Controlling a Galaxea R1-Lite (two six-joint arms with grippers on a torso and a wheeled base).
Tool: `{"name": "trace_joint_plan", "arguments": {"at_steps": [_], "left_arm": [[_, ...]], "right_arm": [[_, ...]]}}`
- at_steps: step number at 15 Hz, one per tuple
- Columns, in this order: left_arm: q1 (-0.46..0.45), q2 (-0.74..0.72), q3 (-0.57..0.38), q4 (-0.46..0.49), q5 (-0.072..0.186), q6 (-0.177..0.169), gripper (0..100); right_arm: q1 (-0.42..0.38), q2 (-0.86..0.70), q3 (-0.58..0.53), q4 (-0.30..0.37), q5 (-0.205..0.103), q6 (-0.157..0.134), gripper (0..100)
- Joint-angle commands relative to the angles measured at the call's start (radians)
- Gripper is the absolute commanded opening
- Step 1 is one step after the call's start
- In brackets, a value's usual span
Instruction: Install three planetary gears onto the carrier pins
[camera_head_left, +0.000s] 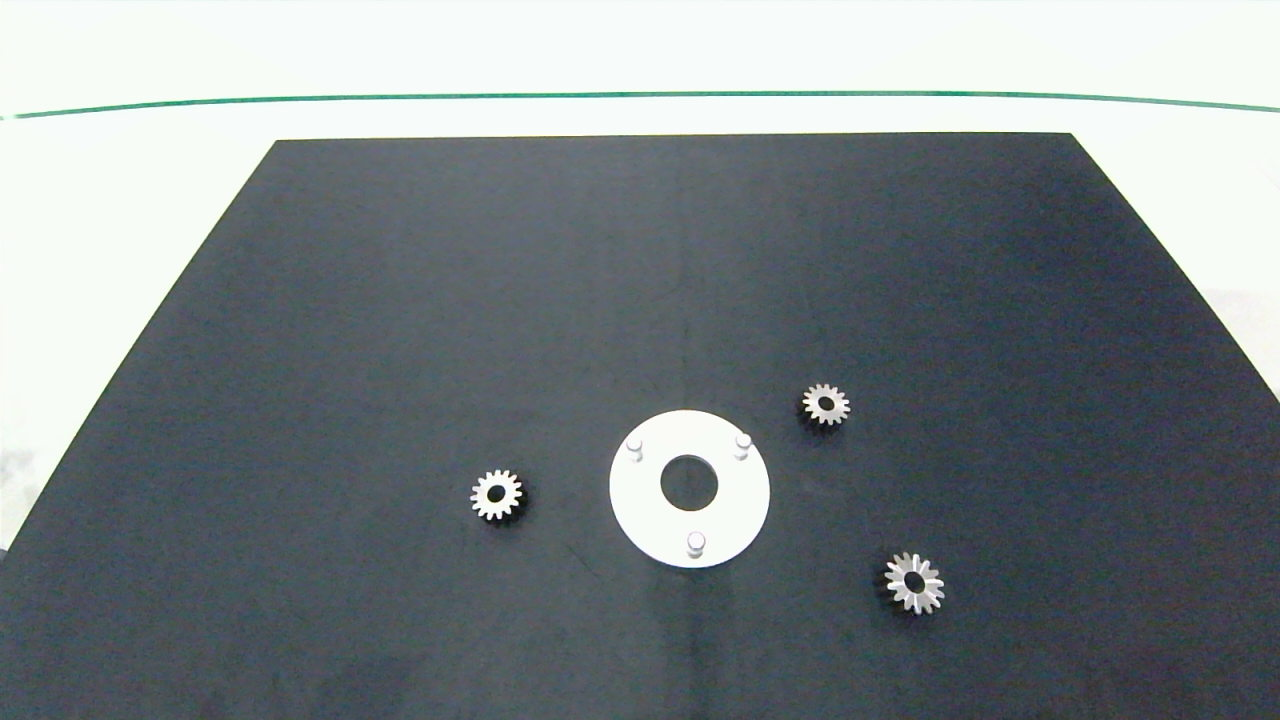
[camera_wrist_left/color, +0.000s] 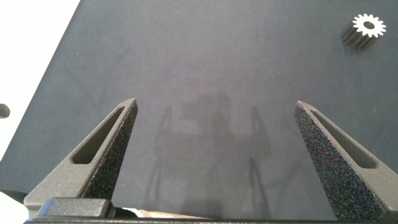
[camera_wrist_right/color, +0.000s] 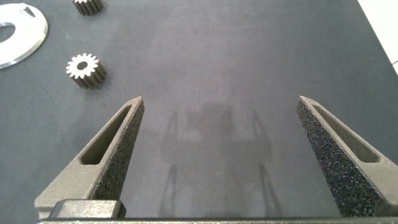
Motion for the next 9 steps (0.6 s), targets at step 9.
{"name": "trace_joint_plan", "arguments": {"at_steps": [9], "left_arm": [[-0.174, 0.227, -0.526, 0.475, -0.023, 0.031, 100]], "right_arm": [[0.080, 0.281, -0.469, 0.366, 0.034, -0.012, 100]]}}
